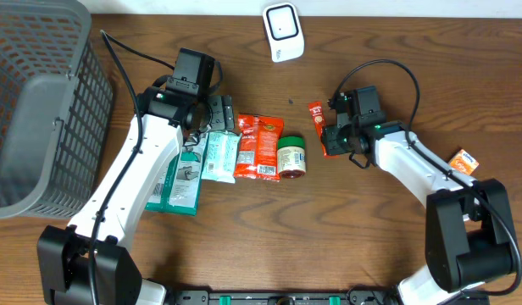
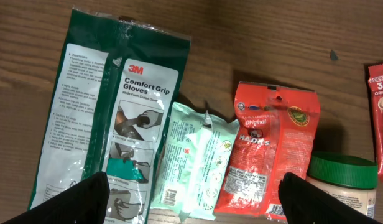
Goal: Scan the item barcode
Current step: 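Grasp the red Nescafe stick's end and lift it with the right gripper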
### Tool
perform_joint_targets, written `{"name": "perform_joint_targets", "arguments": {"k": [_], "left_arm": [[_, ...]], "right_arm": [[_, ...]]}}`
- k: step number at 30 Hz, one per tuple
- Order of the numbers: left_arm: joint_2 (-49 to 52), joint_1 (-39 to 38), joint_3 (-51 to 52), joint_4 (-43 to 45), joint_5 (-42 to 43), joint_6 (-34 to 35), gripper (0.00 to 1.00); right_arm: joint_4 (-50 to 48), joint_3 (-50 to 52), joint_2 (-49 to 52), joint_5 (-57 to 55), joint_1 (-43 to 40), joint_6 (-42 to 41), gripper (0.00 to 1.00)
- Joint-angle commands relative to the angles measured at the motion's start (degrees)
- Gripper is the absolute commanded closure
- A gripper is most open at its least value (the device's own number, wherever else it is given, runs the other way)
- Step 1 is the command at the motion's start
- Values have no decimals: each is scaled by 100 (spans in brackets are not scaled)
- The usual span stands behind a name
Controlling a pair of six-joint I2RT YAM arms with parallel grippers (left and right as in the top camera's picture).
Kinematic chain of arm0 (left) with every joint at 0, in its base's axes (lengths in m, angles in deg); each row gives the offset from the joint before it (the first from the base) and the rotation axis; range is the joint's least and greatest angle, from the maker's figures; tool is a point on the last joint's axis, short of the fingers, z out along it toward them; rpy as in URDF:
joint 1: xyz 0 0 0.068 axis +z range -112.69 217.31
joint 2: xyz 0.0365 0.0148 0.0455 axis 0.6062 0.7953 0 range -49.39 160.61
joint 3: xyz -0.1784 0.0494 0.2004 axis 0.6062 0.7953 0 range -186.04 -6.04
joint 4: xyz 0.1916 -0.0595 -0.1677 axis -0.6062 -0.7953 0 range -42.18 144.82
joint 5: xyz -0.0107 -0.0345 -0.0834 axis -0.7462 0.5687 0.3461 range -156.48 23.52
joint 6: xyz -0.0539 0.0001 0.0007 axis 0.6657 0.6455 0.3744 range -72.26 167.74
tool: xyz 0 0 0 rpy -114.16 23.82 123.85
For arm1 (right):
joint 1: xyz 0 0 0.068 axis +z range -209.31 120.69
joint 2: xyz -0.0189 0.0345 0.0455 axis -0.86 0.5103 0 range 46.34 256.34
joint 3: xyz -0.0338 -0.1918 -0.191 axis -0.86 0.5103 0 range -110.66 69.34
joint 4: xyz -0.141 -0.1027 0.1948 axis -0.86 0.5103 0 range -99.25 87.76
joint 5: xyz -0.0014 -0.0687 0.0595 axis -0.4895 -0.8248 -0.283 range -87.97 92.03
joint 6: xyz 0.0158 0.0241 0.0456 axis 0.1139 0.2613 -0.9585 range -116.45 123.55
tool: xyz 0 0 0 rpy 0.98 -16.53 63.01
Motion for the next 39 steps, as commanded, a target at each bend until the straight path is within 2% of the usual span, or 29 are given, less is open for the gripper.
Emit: {"name": "perform_joint_targets", "arguments": {"k": [1,5,10,13,14,15,16,22,28,33,39], "left_arm": [[11,15,17,-15,-96,52,13],[11,15,17,-15,-94,52,12],[11,15,17,-15,-94,52,13],[11,15,17,-17,-96,52,13],[11,15,17,-17,-96,52,13],[11,15,17,-15,-94,52,13],[11,15,17,-15,-94,52,13],[11,15,17,-15,-96,52,13],[11,15,17,-15,-96,52,13],[11,15,17,-15,-94,52,13],[11,15,17,-15,-96,52,13]], "right_arm": [[-68,42,247,-50,107,98,53],[-179,42,527,-216,216,98,54],[-297,42,758,-514,326,96,59],[-240,39,807,-540,365,96,75],[-186,39,807,-535,365,94,82],[-142,39,802,-533,363,94,94],[-83,39,787,-531,363,68,98],[28,4,450,-533,356,-186,99],[393,-190,-739,-227,352,-411,99],[1486,-940,-1432,-184,328,-625,99],[3353,-2719,-1296,271,315,-658,99]]}}
